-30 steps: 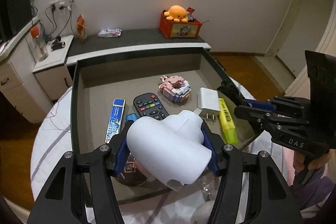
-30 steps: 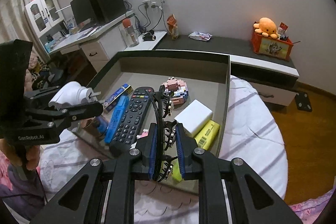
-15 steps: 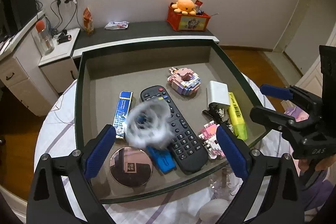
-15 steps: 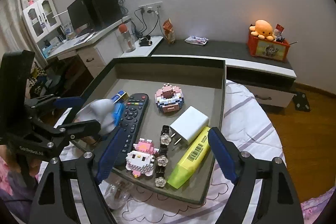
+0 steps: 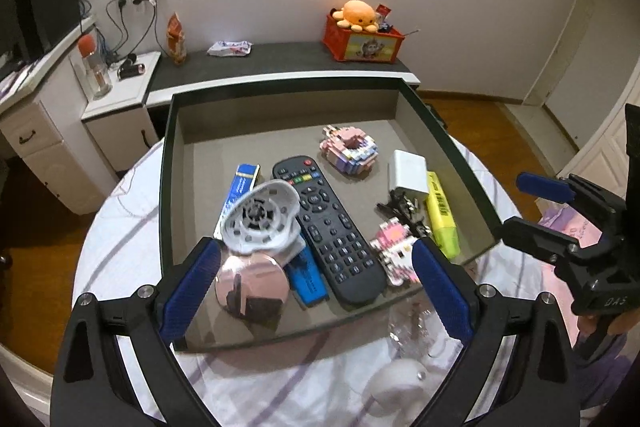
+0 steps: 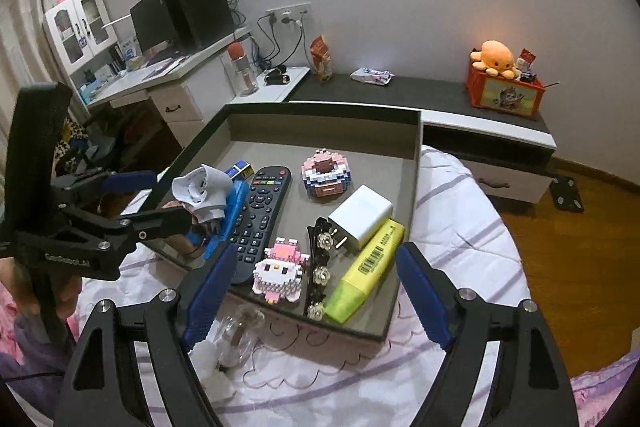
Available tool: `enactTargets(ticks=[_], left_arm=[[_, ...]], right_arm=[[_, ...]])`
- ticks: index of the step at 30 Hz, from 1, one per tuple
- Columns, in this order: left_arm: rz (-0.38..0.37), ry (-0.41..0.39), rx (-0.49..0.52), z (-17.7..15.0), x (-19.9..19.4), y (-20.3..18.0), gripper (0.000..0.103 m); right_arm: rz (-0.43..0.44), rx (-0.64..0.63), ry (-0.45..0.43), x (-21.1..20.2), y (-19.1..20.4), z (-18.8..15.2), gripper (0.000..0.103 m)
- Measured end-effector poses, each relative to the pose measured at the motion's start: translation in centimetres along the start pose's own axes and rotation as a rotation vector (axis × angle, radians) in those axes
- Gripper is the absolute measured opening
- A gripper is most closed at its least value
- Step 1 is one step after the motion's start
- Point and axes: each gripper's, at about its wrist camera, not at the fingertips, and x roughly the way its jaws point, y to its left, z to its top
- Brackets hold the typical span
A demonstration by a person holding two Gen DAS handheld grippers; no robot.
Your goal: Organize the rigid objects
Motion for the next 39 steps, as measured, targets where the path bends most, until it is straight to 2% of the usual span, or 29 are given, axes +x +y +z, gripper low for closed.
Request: enactTargets(ticks=[7, 14, 21, 29, 35, 39], left_arm=[[0.034, -0.046, 0.017, -2.3, -4.2, -1.2, 0.098], [0.061, -0.092, -0.005, -6.2, -9.5, -2.1, 0.101], [0.076, -0.111, -0.022, -10.3, -12.8, -3.6, 0.102], [0.082, -0.07, -0.038, -14.6, -13.2, -5.6, 0.102], [0.085, -0.074, -0.027, -14.5, -13.4, -6.4, 0.102], [0.097, -0.05, -0.016, -14.2, -12.6, -6.6, 0.102]], right_arm=[[-0.031, -0.003, -0.022, -4.3, 1.6, -1.7, 0.083], [-0.043, -0.028, -0.025, -8.1, 4.0, -4.6, 0.083], [-0.053, -0.036, -0.015, -10.7, 5.6, -8.0, 0.083], [-0.02, -0.033, -0.013, -12.0, 6.4, -10.6, 0.083], [-0.029, -0.026, -0.012, -11.8, 6.2, -10.6, 0.083], [-0.011, 0.007, -0.013, -11.1, 5.5, -10.1, 0.083]])
